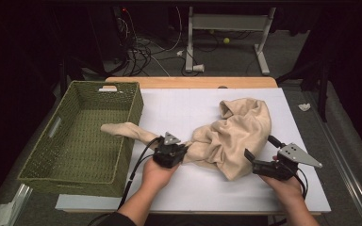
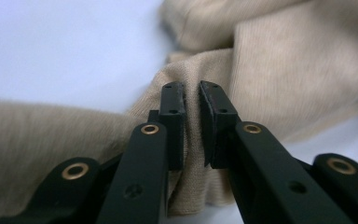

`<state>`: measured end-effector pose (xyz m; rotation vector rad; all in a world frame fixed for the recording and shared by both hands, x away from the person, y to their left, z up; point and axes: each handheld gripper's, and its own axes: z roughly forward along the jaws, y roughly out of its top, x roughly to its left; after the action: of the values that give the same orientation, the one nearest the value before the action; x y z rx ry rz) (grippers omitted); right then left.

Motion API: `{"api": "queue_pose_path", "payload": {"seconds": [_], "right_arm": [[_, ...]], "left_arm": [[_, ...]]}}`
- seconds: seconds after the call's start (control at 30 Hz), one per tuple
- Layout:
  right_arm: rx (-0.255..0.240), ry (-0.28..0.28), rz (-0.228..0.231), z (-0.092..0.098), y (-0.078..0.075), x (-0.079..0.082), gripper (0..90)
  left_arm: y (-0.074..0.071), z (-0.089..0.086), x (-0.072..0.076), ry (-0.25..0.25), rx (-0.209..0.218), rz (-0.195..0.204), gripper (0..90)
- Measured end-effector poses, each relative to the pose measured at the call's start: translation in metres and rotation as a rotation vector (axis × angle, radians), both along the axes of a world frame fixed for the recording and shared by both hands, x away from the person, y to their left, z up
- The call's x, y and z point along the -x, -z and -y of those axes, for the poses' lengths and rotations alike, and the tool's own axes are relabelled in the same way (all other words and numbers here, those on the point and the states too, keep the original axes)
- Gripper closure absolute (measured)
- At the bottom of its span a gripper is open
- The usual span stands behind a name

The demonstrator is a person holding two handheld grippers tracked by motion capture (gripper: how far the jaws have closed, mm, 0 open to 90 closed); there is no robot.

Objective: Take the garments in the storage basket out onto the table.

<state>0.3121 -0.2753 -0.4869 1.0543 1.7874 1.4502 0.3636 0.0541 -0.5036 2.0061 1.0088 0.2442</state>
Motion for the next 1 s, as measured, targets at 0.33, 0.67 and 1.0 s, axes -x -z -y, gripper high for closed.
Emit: {"api": "queue_pose_path", "payload": {"seconds": [0.33, 0.67, 1.0], "right_arm": [[-0.008, -0.009, 0.006, 0.003, 0.0, -0.001, 0.0], [-0.009, -0.012, 0.01, 0.002, -0.002, 0.0, 0.0], [0.027, -0.035, -0.005, -0.011, -0.012, 0.005, 0.0]], "left_arm": [[-0.042, 0.084, -0.005, 0.179, 0.103, 0.088, 77.1], [-0.027, 0.028, 0.003, 0.118, 0.118, 0.074, 41.8], [-0.005, -0.033, 0.025, 0.088, 0.074, 0.075, 12.4]]}}
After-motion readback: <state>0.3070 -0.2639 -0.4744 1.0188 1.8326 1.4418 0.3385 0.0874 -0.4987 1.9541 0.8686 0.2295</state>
